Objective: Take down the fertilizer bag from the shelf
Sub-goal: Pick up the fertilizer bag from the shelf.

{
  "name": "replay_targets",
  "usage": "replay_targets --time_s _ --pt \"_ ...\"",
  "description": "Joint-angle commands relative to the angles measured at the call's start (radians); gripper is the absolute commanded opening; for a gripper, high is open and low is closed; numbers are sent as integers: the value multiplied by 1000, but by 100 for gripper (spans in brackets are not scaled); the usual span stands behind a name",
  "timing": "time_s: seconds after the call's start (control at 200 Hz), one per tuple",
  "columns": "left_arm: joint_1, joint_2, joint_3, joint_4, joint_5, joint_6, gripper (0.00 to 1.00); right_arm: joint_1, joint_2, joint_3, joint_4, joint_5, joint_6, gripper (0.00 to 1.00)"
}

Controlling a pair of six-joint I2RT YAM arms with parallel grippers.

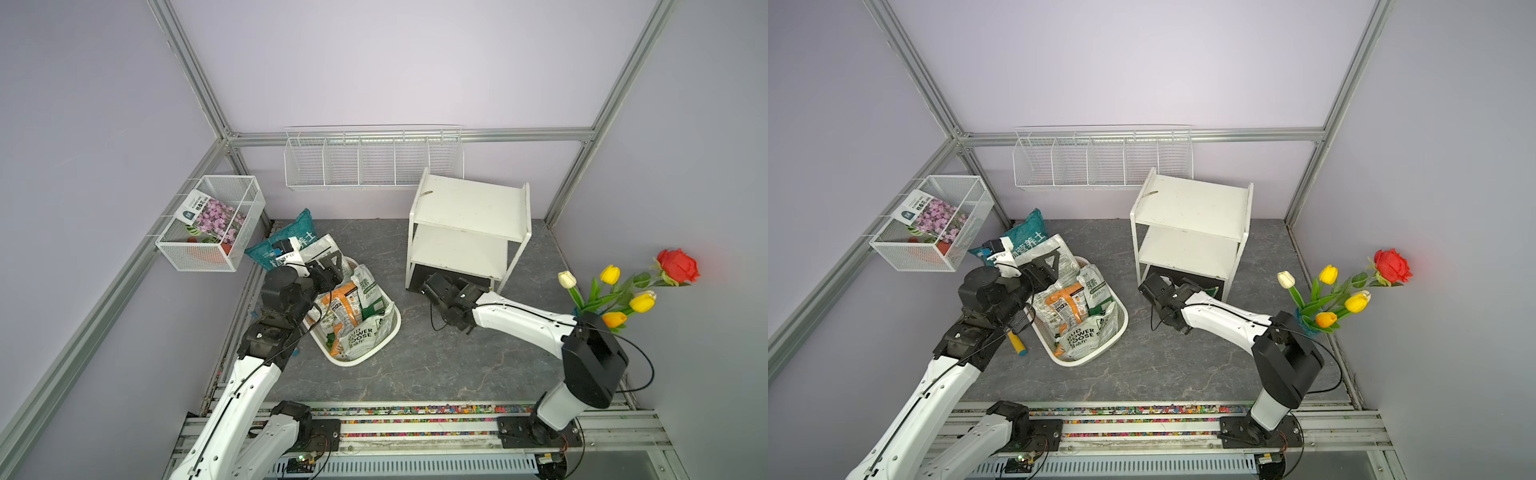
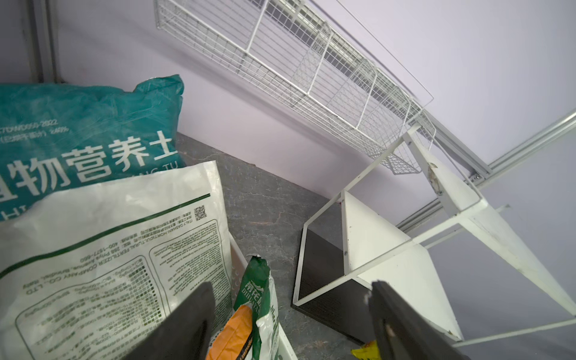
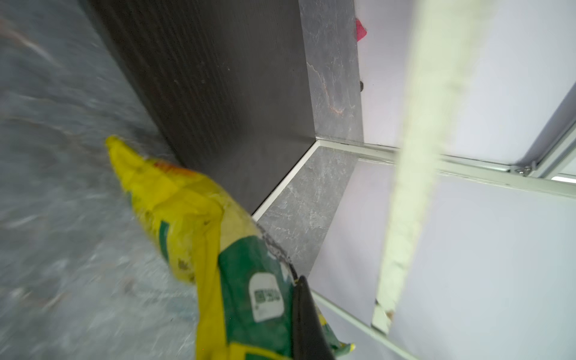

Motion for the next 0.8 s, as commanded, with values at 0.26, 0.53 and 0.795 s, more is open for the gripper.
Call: replay_targets --time_s 0.26,0.53,0.795 --pt "-20 163 225 -84 674 237 73 10 -327 242 -268 -455 110 0" --pt "-356 376 478 -331 600 440 73 10 -451 346 -289 -670 136 0" --pt "-516 517 620 -362 598 504 67 10 -456 412 -316 -763 193 0"
